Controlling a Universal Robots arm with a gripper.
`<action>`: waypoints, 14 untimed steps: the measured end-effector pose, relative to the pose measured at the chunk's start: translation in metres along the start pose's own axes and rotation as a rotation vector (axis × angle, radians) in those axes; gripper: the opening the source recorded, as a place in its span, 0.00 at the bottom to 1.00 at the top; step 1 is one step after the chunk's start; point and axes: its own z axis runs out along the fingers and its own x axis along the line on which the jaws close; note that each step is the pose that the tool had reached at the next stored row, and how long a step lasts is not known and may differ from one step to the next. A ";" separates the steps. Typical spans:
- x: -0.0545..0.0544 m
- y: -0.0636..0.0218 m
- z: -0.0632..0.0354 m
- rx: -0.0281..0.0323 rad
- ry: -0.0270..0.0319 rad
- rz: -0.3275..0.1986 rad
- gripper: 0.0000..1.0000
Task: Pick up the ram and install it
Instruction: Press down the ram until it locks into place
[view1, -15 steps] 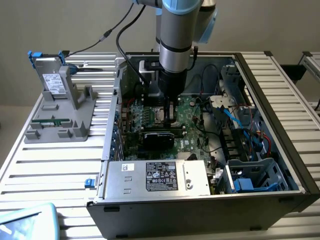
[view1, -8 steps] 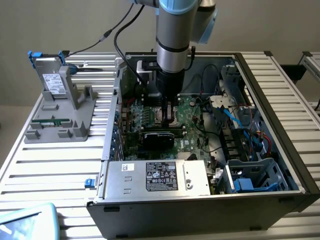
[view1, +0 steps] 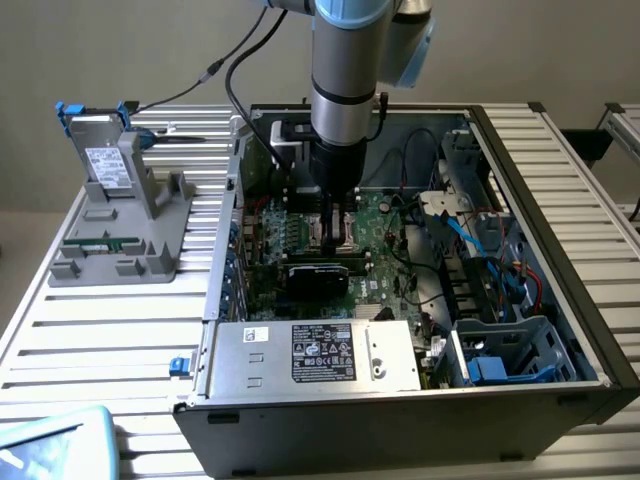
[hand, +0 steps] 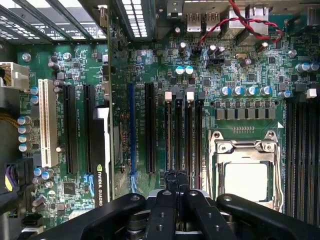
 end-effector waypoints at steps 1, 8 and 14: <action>0.000 0.0006 0.0000 0.0006 0.0000 0.000 0.11; 0.000 0.0041 0.0003 0.0015 0.0000 0.000 0.11; 0.000 0.0042 0.0007 0.0017 -0.0001 0.000 0.11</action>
